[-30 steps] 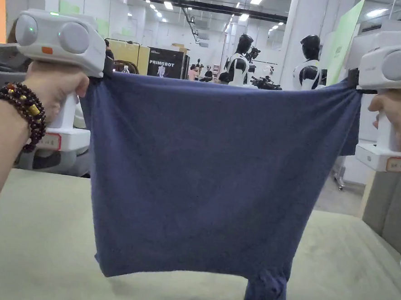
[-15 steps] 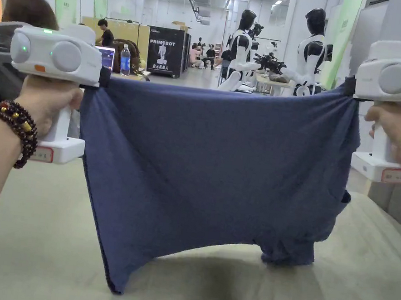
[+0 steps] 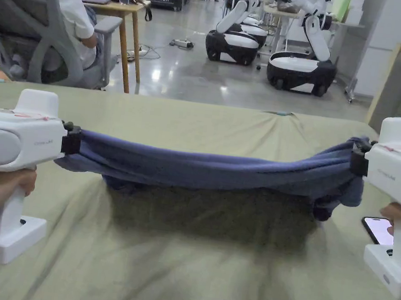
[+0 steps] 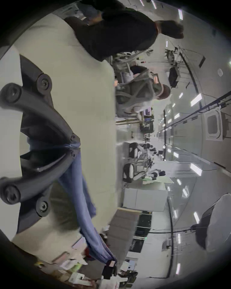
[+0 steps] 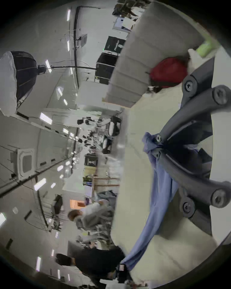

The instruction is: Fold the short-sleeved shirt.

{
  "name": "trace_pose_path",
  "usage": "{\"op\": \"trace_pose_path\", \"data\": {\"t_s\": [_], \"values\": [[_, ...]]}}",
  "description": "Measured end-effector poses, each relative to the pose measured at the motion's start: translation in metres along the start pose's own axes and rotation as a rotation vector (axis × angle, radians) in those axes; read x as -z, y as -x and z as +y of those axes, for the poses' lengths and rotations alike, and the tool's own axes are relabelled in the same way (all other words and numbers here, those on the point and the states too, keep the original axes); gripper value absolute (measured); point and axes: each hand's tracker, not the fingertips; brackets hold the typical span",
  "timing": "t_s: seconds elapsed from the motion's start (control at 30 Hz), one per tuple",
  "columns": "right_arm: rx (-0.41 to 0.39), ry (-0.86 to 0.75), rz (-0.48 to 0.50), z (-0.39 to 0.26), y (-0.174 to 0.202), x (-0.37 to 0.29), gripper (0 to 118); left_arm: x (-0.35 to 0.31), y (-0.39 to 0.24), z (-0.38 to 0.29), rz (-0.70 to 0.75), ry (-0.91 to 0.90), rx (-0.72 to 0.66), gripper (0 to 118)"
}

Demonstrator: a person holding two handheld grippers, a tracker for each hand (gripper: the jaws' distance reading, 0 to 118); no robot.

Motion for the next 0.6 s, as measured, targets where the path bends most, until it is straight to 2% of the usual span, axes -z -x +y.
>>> {"op": "trace_pose_path", "data": {"t_s": [0.13, 0.2, 0.27, 0.37, 0.4, 0.47, 0.5, 0.53, 0.57, 0.6], "values": [[-0.015, 0.238, 0.041, -0.085, 0.011, -0.033, 2, -0.044, -0.011, -0.086, -0.008, 0.17, -0.077, 1], [-0.064, 0.373, 0.035, -0.119, 0.014, -0.022, 3, -0.047, -0.017, -0.115, -0.005, 0.269, -0.105, 1], [-0.134, 0.519, 0.092, -0.149, 0.022, -0.004, 3, -0.034, -0.023, -0.14, -0.018, 0.39, -0.033, 1], [-0.199, 0.679, 0.098, -0.177, 0.026, 0.017, 3, -0.021, -0.025, -0.156, 0.025, 0.445, -0.031, 1], [-0.194, 0.704, 0.108, -0.183, 0.025, 0.022, 4, -0.019, -0.024, -0.157, 0.018, 0.439, -0.04, 1], [-0.105, 0.623, 0.102, -0.177, 0.02, 0.016, 11, -0.009, -0.016, -0.162, 0.023, 0.437, -0.084, 2], [-0.074, 0.629, 0.09, -0.172, 0.017, 0.013, 23, -0.008, -0.015, -0.163, 0.027, 0.432, -0.105, 6], [-0.041, 0.589, 0.075, -0.167, 0.014, 0.008, 61, -0.01, -0.016, -0.162, 0.033, 0.42, -0.111, 23], [-0.034, 0.534, 0.055, -0.162, 0.013, 0.001, 96, -0.018, -0.017, -0.158, 0.05, 0.387, -0.112, 51], [-0.034, 0.499, 0.035, -0.158, 0.013, -0.005, 118, -0.02, -0.018, -0.155, 0.071, 0.361, -0.105, 84]]}}
